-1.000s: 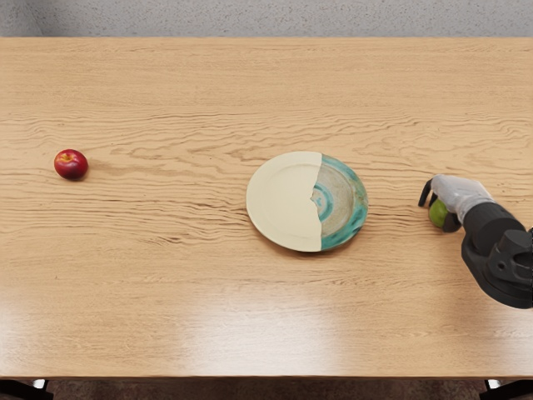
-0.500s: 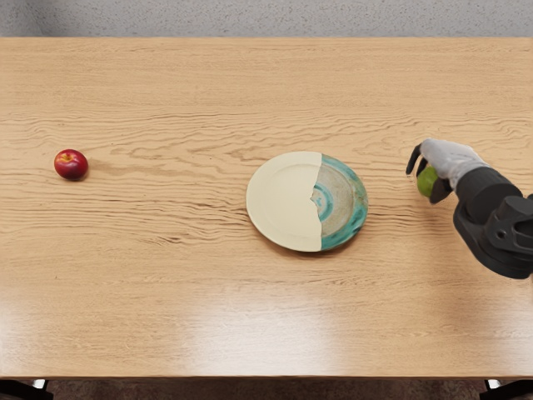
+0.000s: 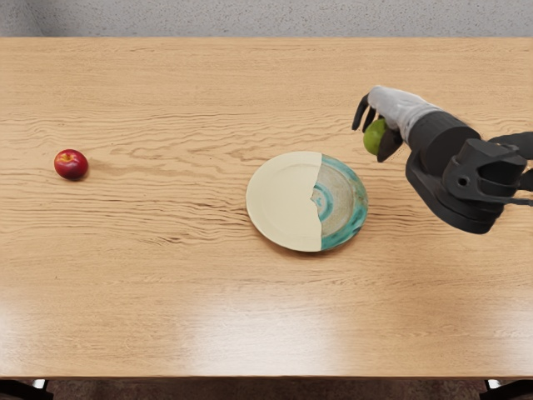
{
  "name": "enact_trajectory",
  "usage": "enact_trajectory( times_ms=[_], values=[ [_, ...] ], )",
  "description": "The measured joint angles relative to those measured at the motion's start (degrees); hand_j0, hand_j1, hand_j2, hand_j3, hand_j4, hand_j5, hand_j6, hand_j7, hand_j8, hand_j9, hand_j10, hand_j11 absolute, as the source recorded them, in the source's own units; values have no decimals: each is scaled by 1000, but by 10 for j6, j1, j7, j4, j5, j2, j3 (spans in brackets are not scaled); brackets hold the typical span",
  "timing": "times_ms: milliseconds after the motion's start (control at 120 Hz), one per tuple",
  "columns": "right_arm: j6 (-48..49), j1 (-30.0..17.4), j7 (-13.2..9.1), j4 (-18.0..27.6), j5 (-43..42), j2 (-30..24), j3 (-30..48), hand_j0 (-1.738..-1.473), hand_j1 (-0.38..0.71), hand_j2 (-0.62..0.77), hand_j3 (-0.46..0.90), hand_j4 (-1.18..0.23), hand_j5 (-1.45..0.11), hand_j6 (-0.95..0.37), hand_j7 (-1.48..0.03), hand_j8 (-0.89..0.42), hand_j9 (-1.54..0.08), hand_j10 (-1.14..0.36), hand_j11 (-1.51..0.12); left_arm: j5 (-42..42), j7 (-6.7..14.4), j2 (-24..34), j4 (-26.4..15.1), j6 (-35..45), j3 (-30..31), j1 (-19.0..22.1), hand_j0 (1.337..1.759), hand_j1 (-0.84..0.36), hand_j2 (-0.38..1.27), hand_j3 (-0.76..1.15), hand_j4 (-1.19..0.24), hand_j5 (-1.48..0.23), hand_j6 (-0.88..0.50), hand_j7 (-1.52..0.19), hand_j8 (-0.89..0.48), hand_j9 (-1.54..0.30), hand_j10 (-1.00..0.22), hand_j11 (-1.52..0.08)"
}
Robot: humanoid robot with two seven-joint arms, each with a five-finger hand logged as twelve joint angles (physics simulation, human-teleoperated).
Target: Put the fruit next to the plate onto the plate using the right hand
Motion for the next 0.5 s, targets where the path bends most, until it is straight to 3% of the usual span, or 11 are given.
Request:
enact_trajectory(
  times_ms=[317,500],
  values=[
    [0,29,0,-24,64,121,1,-1658,267,234,1,-622,-901,-532,-852,-414,-889,-547,-872,0,0,0,0,0,0,0,1658,349,0,0,0,0,-1,0,-1,0,0,0],
    [1,-2,0,-55,71,171,6,-1658,267,234,1,-644,-942,-516,-886,-392,-929,-533,-911,0,0,0,0,0,0,0,1658,349,0,0,0,0,-1,0,-1,0,0,0]
  ],
)
